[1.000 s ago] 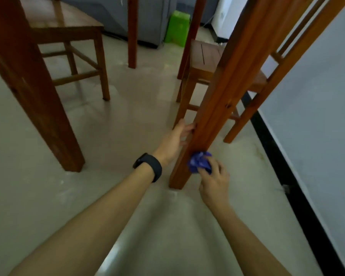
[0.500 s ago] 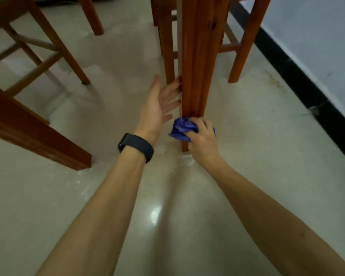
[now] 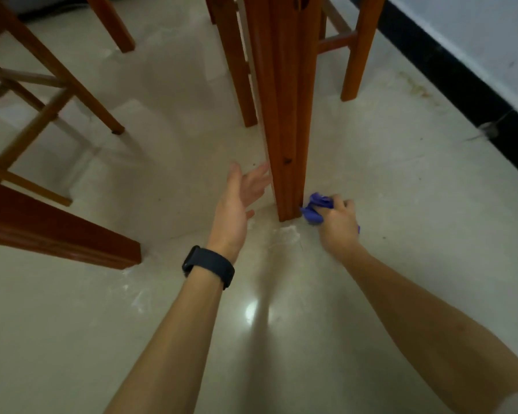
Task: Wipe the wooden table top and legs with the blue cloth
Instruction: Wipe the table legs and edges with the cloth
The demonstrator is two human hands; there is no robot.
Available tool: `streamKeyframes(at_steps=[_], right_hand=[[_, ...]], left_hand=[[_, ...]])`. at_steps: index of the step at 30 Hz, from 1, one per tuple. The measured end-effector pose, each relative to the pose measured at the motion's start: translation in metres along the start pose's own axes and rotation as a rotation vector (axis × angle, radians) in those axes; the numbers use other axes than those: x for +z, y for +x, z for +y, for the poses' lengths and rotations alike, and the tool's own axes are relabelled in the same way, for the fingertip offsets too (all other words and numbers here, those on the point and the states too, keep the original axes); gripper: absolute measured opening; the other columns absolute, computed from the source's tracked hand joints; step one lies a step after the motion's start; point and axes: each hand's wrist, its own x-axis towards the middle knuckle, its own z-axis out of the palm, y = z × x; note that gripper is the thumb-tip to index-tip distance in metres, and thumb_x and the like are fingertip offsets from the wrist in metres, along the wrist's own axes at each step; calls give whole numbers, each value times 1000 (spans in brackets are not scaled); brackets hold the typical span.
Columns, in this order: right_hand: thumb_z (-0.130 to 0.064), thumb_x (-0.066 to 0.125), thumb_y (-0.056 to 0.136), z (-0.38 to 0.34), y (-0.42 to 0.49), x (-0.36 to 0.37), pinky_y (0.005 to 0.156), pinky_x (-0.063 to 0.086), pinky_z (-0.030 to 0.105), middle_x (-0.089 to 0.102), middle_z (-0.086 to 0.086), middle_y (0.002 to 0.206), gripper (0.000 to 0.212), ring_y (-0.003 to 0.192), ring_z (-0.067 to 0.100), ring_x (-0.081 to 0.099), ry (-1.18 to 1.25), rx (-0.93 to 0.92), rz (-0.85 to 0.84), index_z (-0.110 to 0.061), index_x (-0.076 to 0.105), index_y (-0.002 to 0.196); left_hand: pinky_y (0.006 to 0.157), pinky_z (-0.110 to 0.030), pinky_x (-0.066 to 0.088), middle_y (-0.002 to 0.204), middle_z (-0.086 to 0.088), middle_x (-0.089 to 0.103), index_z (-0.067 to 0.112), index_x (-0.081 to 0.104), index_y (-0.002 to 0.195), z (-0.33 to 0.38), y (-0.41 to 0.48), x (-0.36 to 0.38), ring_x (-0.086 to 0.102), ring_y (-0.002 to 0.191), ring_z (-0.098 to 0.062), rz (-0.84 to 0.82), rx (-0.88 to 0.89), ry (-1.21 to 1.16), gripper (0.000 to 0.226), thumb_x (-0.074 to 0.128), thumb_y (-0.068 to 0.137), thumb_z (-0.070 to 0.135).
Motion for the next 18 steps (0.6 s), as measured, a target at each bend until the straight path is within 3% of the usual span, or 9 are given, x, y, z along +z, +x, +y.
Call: streamKeyframes(at_steps=[2, 4, 7, 9, 11, 13, 14, 18], right_hand=[[-11, 64, 86, 3, -6, -18, 90, 44, 37, 55, 10, 118, 32, 102, 37, 47, 170, 137, 17, -25, 72, 113], [-9, 65, 83, -5, -15, -36, 85, 48, 36, 64, 11, 107, 30, 98, 35, 59, 393, 248, -72, -21, 74, 108], [4, 68, 81, -42, -32, -60, 76, 56, 40, 72, 18, 98, 22, 82, 29, 68, 1071, 493, -307, -7, 70, 100], [5, 67, 85, -70, -42, -72, 70, 60, 37, 72, 19, 99, 24, 78, 27, 70, 1397, 581, -425, -2, 67, 108], [0, 64, 89, -95, -46, -81, 77, 60, 40, 73, 17, 104, 26, 87, 29, 72, 1480, 604, -516, -1, 65, 114], [-4, 59, 91, -116, -46, -91, 87, 57, 44, 73, 16, 109, 29, 98, 31, 71, 1449, 561, -595, -3, 65, 119], [-7, 58, 91, -125, -46, -98, 87, 57, 44, 74, 13, 108, 28, 99, 30, 71, 1396, 520, -631, -6, 65, 119], [-27, 56, 97, -158, -49, -124, 77, 57, 39, 77, 0, 99, 21, 92, 20, 72, 1249, 372, -690, -19, 68, 113]], left_hand=[[108, -40, 33, 136, 9, 58, 34, 53, 137, -28, 3, -1, 50, 127, -12, -7, -78, 122, 54, 21, 102, 58], [99, -33, 37, 135, 8, 53, 31, 47, 141, -58, 6, -2, 50, 123, -13, -54, -160, 267, 52, 38, 99, 58], [98, -32, 41, 135, 8, 48, 35, 43, 142, -86, 5, -2, 49, 124, -14, -109, -204, 362, 64, 60, 86, 61], [87, -29, 46, 129, 6, 54, 35, 43, 140, -87, -2, 0, 54, 118, -15, -136, -259, 277, 59, 63, 88, 55], [72, -30, 54, 114, 1, 66, 32, 46, 132, -83, -8, -3, 65, 100, -17, -117, -319, 46, 46, 65, 91, 43], [81, -40, 58, 106, -7, 70, 23, 50, 132, -81, -9, -16, 69, 96, -23, -19, -284, -105, 42, 66, 93, 27], [85, -42, 58, 104, -9, 71, 20, 51, 132, -80, -9, -24, 69, 94, -25, 32, -249, -109, 42, 65, 93, 20], [74, -35, 57, 88, 0, 65, 25, 54, 120, -67, -15, -59, 67, 79, -18, 216, -138, -135, 36, 63, 91, 6]])
